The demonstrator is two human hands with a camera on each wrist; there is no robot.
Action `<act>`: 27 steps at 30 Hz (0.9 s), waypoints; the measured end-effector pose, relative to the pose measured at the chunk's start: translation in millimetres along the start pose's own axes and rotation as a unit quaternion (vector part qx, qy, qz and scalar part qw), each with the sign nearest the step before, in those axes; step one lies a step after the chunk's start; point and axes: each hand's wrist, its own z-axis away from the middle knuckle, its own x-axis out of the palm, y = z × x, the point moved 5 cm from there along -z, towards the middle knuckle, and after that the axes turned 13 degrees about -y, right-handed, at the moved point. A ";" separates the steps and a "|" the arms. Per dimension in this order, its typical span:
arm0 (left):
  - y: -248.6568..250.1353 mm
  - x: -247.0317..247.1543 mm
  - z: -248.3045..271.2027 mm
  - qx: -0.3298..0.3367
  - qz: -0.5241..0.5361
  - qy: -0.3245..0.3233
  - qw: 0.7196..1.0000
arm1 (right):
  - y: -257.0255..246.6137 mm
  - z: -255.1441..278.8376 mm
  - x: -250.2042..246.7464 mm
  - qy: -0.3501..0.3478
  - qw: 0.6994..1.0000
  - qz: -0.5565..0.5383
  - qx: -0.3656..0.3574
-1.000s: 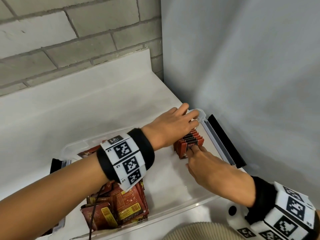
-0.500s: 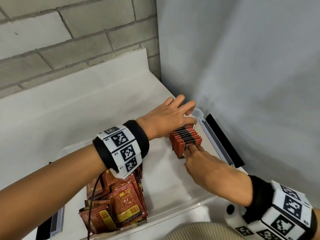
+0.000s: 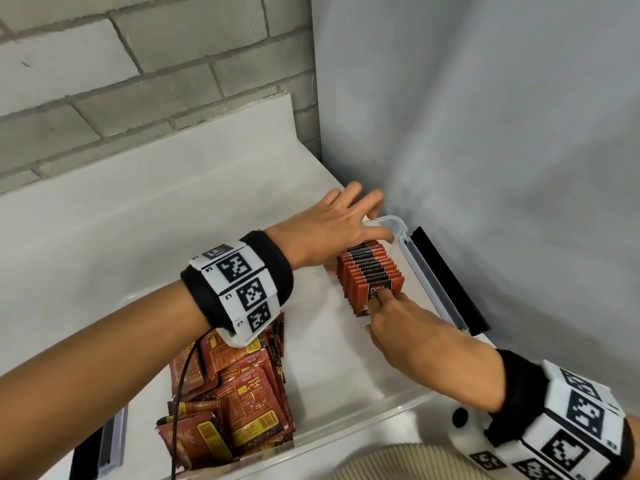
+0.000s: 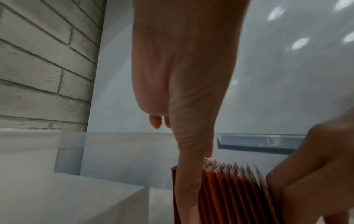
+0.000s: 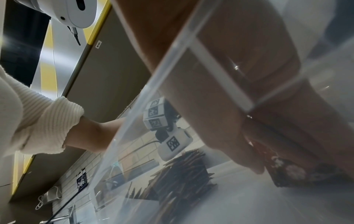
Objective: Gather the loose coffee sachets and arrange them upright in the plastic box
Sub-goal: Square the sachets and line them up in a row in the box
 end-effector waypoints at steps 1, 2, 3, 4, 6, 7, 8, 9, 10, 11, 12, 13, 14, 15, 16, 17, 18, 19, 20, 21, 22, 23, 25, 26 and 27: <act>-0.9 -0.2 2.4 -0.002 0.019 -0.002 1.000 | 0.0 0.4 0.4 0.002 1.000 -0.003 0.002; -2.7 -2.0 7.0 -0.004 0.056 0.001 0.998 | -0.1 1.0 0.8 0.005 1.000 -0.006 0.003; -5.1 -5.2 13.5 -0.007 0.114 0.004 0.993 | 0.0 1.4 1.3 0.007 1.000 -0.008 0.001; -8.5 -8.1 21.2 -0.016 0.189 0.000 0.982 | 0.1 2.0 1.2 0.010 1.000 -0.009 -0.001; -16.0 -6.9 37.4 -0.053 0.350 -0.036 0.935 | 0.2 2.5 1.3 0.009 1.000 -0.002 -0.004; -17.4 -1.9 45.0 -0.076 0.402 -0.069 0.910 | 0.3 2.6 1.4 0.007 1.000 0.004 -0.004; -16.8 5.8 52.2 -0.101 0.438 -0.107 0.887 | 0.3 2.6 2.1 0.004 1.000 0.010 -0.004; -13.9 15.5 58.0 -0.123 0.465 -0.144 0.865 | 0.3 2.8 2.8 0.001 1.000 0.015 -0.004; -9.0 27.5 61.3 -0.139 0.497 -0.176 0.838 | 0.4 3.7 3.5 -0.001 1.000 0.020 -0.004; -2.9 38.6 62.0 -0.150 0.542 -0.192 0.804 | 0.5 4.6 4.0 -0.003 1.000 0.025 -0.003; 3.8 48.9 60.7 -0.155 0.597 -0.194 0.763 | 0.8 6.0 3.9 -0.004 1.000 0.030 -0.002; 11.5 57.1 57.5 -0.153 0.656 -0.188 0.715 | 1.0 6.9 3.7 -0.007 0.999 0.035 -0.001; 19.3 62.6 53.5 -0.143 0.715 -0.170 0.663 | 1.0 8.3 2.7 -0.011 0.999 0.042 0.002; 26.9 65.7 49.6 -0.132 0.770 -0.157 0.604 | 1.2 9.2 1.8 -0.017 0.999 0.048 0.005; 33.9 68.5 44.9 -0.117 0.813 -0.149 0.551 | 1.7 10.5 0.6 -0.024 0.998 0.054 0.008; 39.4 70.5 40.1 -0.107 0.842 -0.141 0.510 | 2.2 11.0 -0.2 -0.029 0.998 0.058 0.008; 43.1 72.8 35.7 -0.106 0.855 -0.135 0.490 | 2.6 11.7 -1.1 -0.032 0.998 0.060 0.007; 46.8 73.7 33.1 -0.107 0.859 -0.135 0.481 | 2.9 12.3 -1.9 -0.034 0.998 0.057 0.005; 48.4 75.4 32.2 -0.116 0.857 -0.132 0.485 | 2.9 13.1 -2.6 -0.038 0.998 0.054 0.005; 49.8 76.3 32.4 -0.126 0.855 -0.125 0.488 | 3.0 13.4 -3.2 -0.040 0.998 0.051 0.005; 51.0 76.2 32.5 -0.137 0.857 -0.115 0.484 | 3.1 14.3 -4.3 -0.040 0.998 0.049 0.007; 51.8 75.2 32.8 -0.145 0.857 -0.104 0.483 | 2.6 14.9 -5.5 -0.038 0.998 0.049 0.009; 54.4 74.6 32.1 -0.145 0.857 -0.097 0.484 | 1.7 16.3 -8.0 -0.034 0.998 0.049 0.013; 55.2 75.4 30.7 -0.139 0.859 -0.094 0.484 | 1.4 16.5 -9.0 -0.034 0.998 0.048 0.017; 55.9 74.6 29.8 -0.133 0.860 -0.091 0.484 | 1.4 16.6 -10.0 -0.032 0.998 0.046 0.020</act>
